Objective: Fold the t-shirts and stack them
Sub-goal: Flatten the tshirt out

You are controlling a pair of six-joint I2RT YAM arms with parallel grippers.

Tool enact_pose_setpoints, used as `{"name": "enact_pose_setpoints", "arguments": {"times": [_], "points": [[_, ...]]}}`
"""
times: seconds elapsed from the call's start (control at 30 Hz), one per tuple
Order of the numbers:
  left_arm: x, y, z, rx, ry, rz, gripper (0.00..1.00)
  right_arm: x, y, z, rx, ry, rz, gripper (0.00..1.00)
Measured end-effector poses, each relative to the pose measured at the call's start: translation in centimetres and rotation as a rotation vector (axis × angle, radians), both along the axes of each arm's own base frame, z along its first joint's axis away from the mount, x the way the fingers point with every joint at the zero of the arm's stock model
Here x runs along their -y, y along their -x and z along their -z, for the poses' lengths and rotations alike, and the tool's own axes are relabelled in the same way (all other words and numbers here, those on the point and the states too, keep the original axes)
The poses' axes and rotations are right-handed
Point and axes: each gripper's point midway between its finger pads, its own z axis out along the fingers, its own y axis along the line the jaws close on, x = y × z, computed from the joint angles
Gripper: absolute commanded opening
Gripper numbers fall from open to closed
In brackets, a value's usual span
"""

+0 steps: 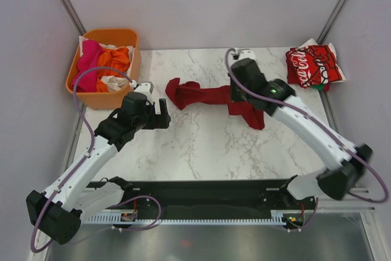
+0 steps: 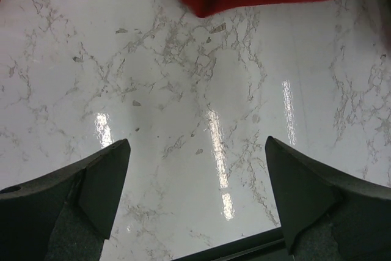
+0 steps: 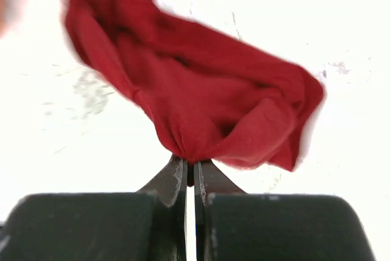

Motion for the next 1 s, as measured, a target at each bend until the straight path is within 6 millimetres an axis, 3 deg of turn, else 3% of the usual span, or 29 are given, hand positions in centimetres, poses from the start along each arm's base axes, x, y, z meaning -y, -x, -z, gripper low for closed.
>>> {"name": "enact_pose_setpoints", "arguments": {"times": [0.07,0.1,0.17,0.27,0.33,0.4,0.47,0.53,0.77,1.0], "points": [[-0.2,0.0,-0.2,0.008,-0.002,-0.007,0.99,1.7,3.0,-4.2,0.082,-0.09,-0.003,0.0],[-0.3,-0.1,-0.2,0.013,-0.004,-0.013,0.99,2.5,4.6,-5.1,0.114,-0.143,-0.003,0.0],[-0.5,-0.1,-0.3,0.017,-0.009,-0.022,1.0,4.3,8.3,-3.5,0.095,-0.194,0.004,0.0],[-0.8,-0.3,-0.2,0.019,-0.016,-0.035,0.99,6.0,12.7,4.0,-0.057,-0.192,0.023,0.0],[-0.8,-0.3,-0.2,0.018,-0.018,-0.038,0.99,7.0,16.0,11.2,-0.235,-0.147,0.045,0.0],[-0.7,-0.3,-0.1,0.013,-0.011,-0.037,0.94,7.9,18.5,15.3,-0.352,-0.109,0.061,0.0],[-0.3,-0.3,0.3,-0.01,-0.002,-0.03,0.93,8.5,20.6,17.6,-0.43,-0.094,0.067,0.0],[0.3,-0.5,1.2,-0.045,-0.009,-0.026,0.91,8.2,21.0,17.7,-0.437,-0.11,0.065,0.0],[4.0,-2.0,6.0,-0.21,-0.091,0.014,0.88,6.5,19.4,16.4,-0.387,-0.153,0.042,0.0],[4.6,-2.9,6.9,-0.231,-0.092,-0.04,0.88,6.1,18.9,16.5,-0.376,-0.148,0.022,0.0]]}}
